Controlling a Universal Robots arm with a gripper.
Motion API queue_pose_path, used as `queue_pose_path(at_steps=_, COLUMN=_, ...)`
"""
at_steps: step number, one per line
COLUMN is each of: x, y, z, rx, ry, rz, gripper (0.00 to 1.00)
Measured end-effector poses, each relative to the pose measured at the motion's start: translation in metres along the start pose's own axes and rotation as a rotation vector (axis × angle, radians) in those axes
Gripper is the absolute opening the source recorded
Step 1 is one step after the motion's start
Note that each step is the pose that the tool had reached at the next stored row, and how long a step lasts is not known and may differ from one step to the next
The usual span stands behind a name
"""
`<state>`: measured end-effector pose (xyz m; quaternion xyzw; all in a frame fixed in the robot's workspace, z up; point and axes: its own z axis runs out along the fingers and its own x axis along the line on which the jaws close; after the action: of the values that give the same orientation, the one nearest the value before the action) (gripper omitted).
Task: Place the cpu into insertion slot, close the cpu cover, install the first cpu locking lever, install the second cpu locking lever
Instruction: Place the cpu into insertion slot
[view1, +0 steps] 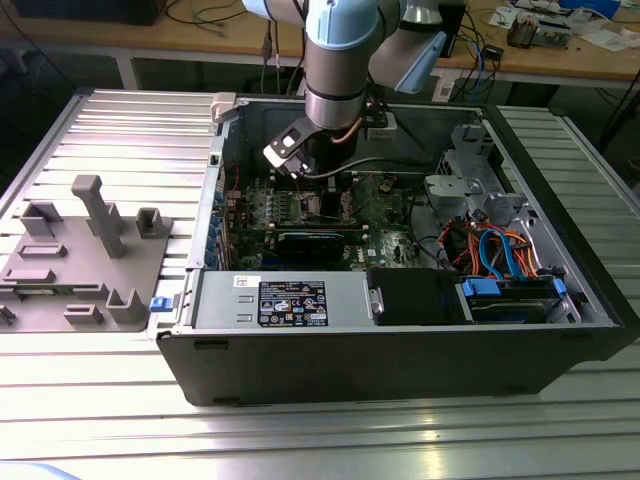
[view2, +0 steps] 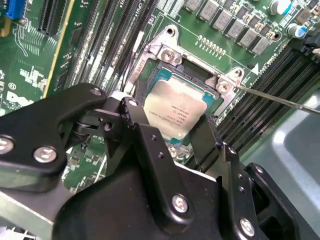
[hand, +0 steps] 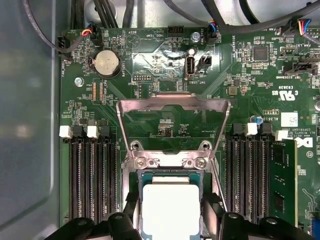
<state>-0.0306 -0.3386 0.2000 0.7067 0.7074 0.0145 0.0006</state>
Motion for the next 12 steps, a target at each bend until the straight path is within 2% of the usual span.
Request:
queue_pose_path(at_steps=3, x=0.0002, y=0.0002, z=-0.0087, rx=-0.0001, ry=0.0001, rz=0.0, gripper=0.62)
queue_pose_path(at_steps=5, x=0.0004, y=0.0004, z=-0.0179, rx=-0.0001, ry=0.0001, rz=0.0, gripper=0.6)
queue_pose_path(at_steps=7, x=0.0004, y=0.0004, z=-0.0188, rx=-0.0002, ry=0.0004, rz=0.0, gripper=0.47)
queue_pose_path(at_steps=8, x=0.0005, y=0.0004, z=-0.0188, rx=-0.0003, ry=0.0004, rz=0.0, gripper=0.47)
queue_pose_path(at_steps=12, x=0.0004, y=0.0004, z=-0.0192, rx=-0.0001, ry=0.0001, rz=0.0, gripper=0.23)
